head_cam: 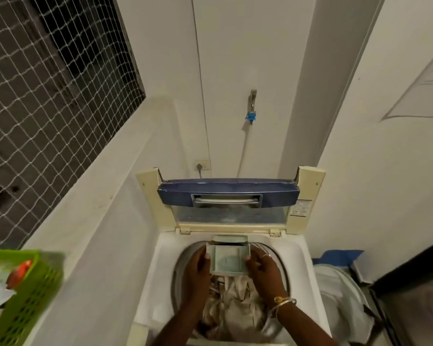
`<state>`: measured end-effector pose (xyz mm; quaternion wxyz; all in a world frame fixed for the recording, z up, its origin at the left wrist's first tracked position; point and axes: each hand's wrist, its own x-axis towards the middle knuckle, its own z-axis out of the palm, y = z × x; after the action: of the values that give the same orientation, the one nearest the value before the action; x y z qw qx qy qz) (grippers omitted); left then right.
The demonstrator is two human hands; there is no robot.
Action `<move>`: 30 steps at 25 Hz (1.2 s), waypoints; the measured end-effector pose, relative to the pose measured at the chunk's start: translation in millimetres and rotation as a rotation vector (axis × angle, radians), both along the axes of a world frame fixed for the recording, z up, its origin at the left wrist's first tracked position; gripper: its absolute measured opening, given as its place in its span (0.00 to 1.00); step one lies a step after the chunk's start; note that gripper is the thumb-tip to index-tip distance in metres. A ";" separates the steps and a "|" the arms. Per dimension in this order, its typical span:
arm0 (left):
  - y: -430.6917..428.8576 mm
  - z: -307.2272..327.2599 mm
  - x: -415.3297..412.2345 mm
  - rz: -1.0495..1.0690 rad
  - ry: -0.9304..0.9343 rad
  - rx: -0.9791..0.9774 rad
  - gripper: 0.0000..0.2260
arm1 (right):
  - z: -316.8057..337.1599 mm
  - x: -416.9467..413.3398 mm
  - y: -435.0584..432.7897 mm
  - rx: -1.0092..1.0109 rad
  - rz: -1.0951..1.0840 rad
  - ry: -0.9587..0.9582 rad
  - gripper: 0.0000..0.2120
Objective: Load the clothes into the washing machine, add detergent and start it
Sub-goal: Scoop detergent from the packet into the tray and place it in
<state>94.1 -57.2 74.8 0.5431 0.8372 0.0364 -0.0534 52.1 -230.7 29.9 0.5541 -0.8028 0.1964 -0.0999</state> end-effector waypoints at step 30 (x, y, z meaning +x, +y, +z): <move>-28.2 -166.0 102.1 -0.057 0.178 0.075 0.19 | -117.0 92.9 -9.3 -0.172 -0.116 0.203 0.15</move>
<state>196.3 -85.4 -91.2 0.5042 0.8496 0.0626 -0.1417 145.0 -240.0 -87.1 0.4539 -0.8404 0.2883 -0.0667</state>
